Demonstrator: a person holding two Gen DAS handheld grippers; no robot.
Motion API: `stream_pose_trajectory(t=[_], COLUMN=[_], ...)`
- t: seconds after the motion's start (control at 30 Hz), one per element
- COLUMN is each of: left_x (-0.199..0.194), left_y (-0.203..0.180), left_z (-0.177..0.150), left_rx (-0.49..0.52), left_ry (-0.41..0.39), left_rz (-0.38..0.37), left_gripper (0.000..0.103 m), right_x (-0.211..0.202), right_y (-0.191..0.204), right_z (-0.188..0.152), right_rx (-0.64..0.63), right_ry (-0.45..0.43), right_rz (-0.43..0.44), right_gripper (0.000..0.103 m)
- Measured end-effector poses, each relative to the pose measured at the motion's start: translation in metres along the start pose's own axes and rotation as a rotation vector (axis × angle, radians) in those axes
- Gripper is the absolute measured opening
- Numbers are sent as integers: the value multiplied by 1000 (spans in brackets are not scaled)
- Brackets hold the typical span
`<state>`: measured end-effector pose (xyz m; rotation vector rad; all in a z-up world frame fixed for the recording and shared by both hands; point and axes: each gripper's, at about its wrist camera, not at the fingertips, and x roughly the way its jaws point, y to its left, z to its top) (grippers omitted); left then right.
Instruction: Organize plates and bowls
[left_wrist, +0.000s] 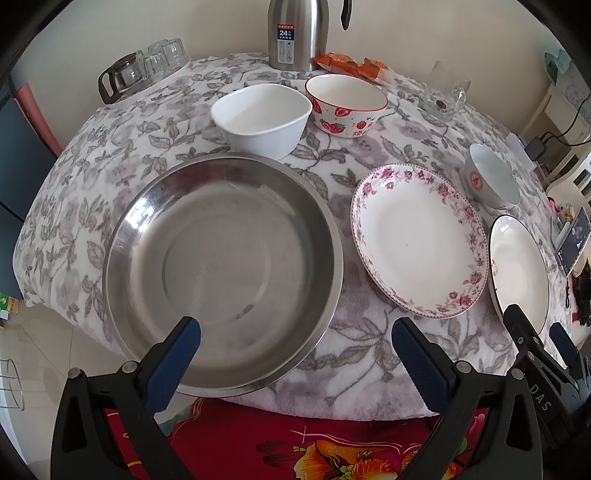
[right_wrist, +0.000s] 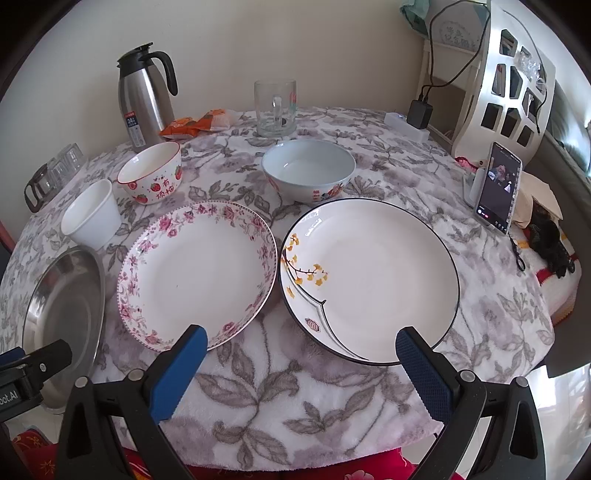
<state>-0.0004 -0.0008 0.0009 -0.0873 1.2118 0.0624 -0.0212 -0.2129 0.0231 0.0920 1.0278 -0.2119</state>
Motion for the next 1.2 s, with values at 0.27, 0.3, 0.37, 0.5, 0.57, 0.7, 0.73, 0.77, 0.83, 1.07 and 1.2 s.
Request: stream_pose_trajectory(t=[0.27,0.3,0.37,0.5,0.57,0.7,0.73,0.77,0.83,1.07,1.2], left_x=[1,2,2,3,3,3,3,3,3,4,5], left_y=[1,1,1,1,1,1,1,1,1,1,1], left_z=[1,1,1,1,1,1,0,0,0,-1,-2], left_rx=[-3,-4,-5,-5,-4,-5,-5,-5,-5,-6,-7], left_ry=[9,10,12,16,17,17,17,17,18,19,21], left_rz=[2,2,2,3,3,3,3,3,3,3,2], left_gripper=[103,103,103,103,103,103,103,103,103,103,103], right_x=[0,0,1,1,1,1,1,1,1,1,1], right_y=[-1,-1,-1,0,0,0,0,0,0,0,0], right_z=[1,0,0,0,0,0,0,0,-1,0,0], right_rx=[0,0,1,1,1,1,2,1,1,1,1], right_ry=[3,4,7,7,7,7,8,8,9,9,10], right_rz=[3,3,4,4,4,4,4,3,4,3,3], right_gripper=[103,103,103,103,103,103,103,103,103,103,103])
